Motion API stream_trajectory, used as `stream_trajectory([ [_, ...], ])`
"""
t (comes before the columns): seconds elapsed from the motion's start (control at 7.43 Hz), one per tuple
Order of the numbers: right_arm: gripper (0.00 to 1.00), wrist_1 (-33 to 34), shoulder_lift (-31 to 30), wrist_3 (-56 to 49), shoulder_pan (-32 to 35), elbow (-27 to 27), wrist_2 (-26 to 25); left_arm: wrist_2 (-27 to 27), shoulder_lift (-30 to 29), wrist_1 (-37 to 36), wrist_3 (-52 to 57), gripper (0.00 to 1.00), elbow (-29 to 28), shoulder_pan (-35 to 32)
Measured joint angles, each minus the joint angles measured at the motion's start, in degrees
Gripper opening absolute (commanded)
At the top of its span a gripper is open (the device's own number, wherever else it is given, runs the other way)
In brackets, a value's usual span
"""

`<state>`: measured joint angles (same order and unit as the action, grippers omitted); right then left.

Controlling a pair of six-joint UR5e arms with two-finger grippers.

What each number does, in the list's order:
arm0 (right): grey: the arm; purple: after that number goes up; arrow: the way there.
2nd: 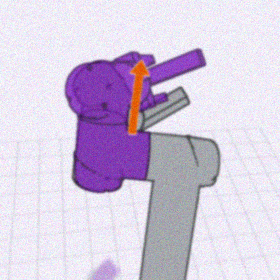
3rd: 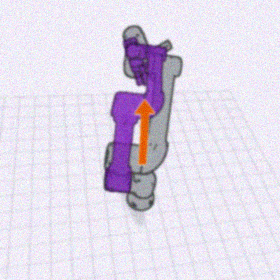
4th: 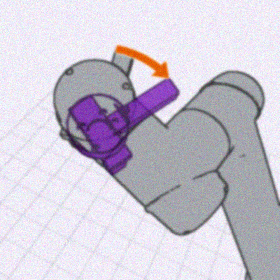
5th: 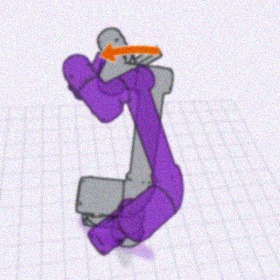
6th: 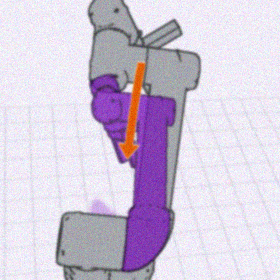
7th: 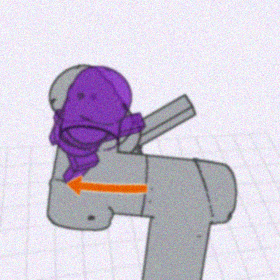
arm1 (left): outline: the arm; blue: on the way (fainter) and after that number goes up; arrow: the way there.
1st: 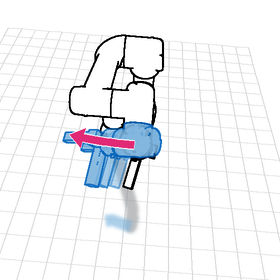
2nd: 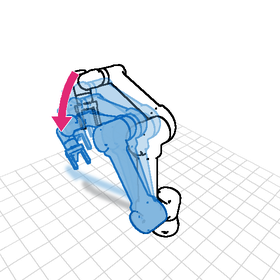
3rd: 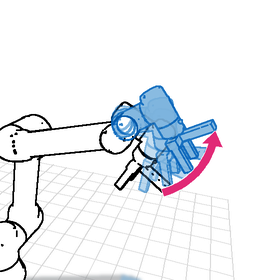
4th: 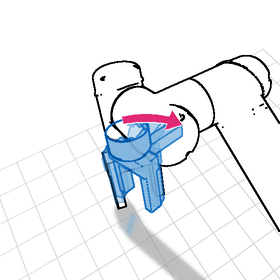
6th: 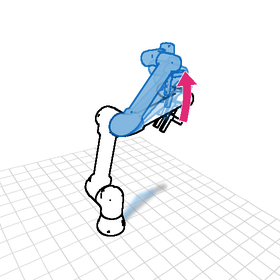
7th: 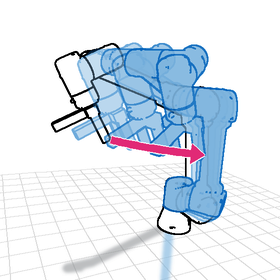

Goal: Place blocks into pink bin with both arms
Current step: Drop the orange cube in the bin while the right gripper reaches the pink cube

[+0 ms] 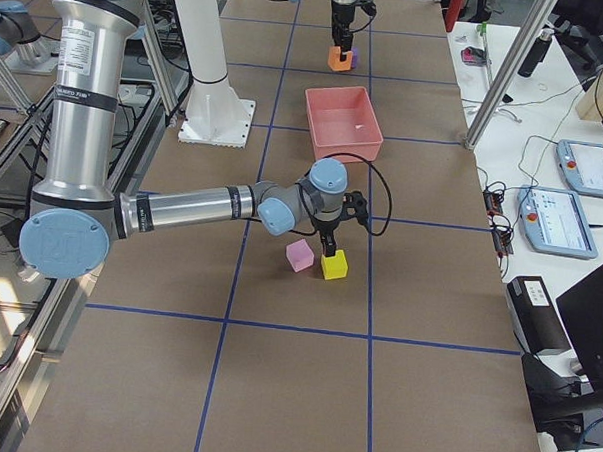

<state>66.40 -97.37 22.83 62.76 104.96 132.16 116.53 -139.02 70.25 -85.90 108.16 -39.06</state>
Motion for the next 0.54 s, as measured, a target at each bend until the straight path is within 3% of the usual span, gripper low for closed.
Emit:
stream_trajectory([
  [0.27,1.00,-0.5,-0.3,-1.0,-3.7,-0.1,-1.7,-2.6,-4.9,0.3,-2.4,0.00,-6.0,2.6],
  [0.54,1.00,-0.6,-1.4,-3.5,-5.8,-0.2,-3.9,-4.6,-5.9,0.9,-3.6,0.00,-7.8,4.4],
])
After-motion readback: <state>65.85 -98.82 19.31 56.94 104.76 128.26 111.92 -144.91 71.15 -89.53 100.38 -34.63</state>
